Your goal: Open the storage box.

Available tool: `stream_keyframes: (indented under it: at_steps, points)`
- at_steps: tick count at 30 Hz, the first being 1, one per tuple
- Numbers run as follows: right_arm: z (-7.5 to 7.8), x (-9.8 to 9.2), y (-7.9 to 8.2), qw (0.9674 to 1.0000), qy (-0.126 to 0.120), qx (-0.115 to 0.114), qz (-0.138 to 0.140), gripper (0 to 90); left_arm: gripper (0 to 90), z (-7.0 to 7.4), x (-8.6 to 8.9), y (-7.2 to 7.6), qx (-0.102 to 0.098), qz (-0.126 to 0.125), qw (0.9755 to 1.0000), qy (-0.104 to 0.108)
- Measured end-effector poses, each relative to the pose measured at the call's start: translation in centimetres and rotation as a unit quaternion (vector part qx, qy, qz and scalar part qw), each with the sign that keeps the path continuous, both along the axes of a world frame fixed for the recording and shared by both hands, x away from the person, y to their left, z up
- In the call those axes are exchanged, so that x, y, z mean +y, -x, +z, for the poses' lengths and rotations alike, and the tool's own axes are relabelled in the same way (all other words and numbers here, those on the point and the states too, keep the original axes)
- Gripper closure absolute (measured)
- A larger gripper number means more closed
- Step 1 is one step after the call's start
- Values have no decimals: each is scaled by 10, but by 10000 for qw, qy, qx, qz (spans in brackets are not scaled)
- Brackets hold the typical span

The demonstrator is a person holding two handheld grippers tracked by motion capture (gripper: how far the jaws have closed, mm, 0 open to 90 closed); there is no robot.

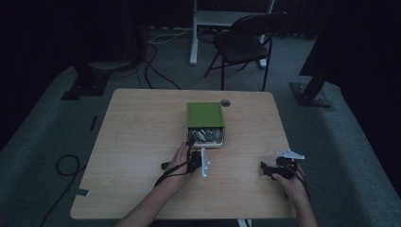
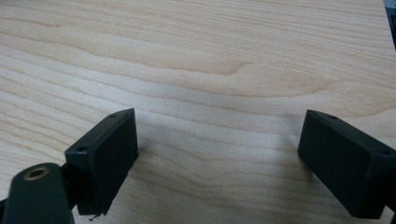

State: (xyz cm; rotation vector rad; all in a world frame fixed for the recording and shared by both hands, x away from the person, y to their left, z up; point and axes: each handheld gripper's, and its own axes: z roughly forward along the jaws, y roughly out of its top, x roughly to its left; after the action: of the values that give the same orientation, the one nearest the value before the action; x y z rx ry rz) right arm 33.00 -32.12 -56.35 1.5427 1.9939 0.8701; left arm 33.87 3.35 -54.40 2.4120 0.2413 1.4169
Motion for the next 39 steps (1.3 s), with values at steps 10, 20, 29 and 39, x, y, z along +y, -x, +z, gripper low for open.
stream_keyframes:
  at_steps: [10, 20, 29, 39]
  points:
    - [0, 0, 0, 10000, 0, 0, 1, 117, 614, -1, -5, -9, 92, -146, 9998, -70]
    - [0, 0, 0, 10000, 0, 0, -1, 117, 668, -3, -5, -14, 36, -254, 9993, -257]
    - [0, 0, 0, 10000, 2, -3, 3, 117, 679, -5, -5, -17, -29, -263, 9992, -315]
    - [0, 0, 0, 10000, 1, 0, 0, 117, 677, -4, -6, -16, -19, -220, 9992, -318]
